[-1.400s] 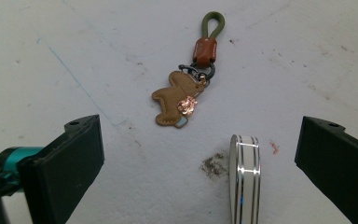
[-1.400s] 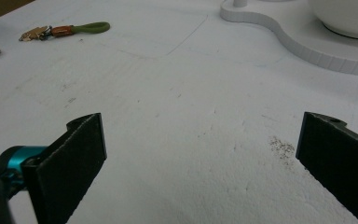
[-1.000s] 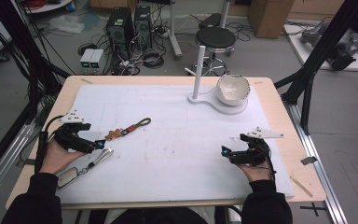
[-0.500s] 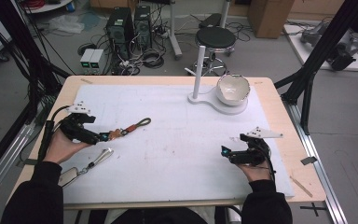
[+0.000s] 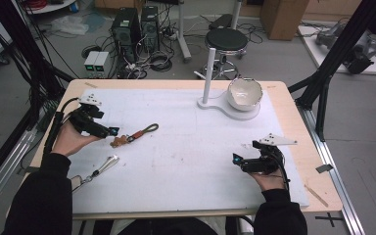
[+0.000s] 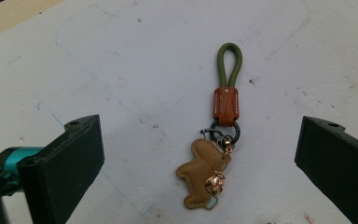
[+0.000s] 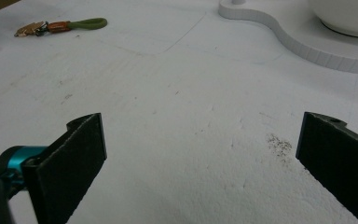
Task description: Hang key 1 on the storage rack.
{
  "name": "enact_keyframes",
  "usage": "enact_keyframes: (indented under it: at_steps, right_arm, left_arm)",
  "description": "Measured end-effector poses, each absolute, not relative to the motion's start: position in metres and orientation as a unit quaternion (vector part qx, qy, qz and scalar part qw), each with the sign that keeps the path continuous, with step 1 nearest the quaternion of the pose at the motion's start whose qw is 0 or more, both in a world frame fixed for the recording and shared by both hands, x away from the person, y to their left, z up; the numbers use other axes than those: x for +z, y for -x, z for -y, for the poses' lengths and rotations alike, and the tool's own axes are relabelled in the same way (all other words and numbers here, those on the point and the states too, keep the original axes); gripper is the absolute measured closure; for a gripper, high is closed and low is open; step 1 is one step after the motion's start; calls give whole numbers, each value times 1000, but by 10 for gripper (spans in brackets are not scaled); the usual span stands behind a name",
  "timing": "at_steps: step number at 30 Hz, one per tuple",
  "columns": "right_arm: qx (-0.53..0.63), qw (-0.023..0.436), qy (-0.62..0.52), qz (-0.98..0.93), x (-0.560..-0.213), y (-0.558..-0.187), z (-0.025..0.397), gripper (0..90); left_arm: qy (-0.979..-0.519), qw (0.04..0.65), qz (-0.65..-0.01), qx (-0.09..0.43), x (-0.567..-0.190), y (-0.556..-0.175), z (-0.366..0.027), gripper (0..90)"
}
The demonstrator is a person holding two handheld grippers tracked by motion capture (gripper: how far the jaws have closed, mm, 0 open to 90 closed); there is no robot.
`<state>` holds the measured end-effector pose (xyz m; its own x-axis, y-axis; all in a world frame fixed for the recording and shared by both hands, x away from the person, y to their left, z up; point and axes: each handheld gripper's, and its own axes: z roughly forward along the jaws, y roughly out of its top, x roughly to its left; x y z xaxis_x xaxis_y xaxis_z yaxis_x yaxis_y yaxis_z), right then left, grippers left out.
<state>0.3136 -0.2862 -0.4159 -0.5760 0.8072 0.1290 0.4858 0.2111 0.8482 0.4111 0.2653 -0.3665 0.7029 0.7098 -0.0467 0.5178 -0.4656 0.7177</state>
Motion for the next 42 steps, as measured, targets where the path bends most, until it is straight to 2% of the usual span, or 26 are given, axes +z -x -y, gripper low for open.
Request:
enact_keyframes:
  at_steps: [13, 21, 42]
  right_arm:
    - [456, 172, -427, -761, -416, -312, 285, 7]
    - [455, 173, -425, -763, -416, -312, 285, 6]
    - [440, 181, -414, -776, -418, -313, 280, 7]
  left_arm:
    - [-870, 326, -357, 103, -375, -435, -241, 18]
    - [-884, 298, -353, 68, -392, -449, -225, 31]
    - [-905, 233, -349, 72, -417, -473, -199, 32]
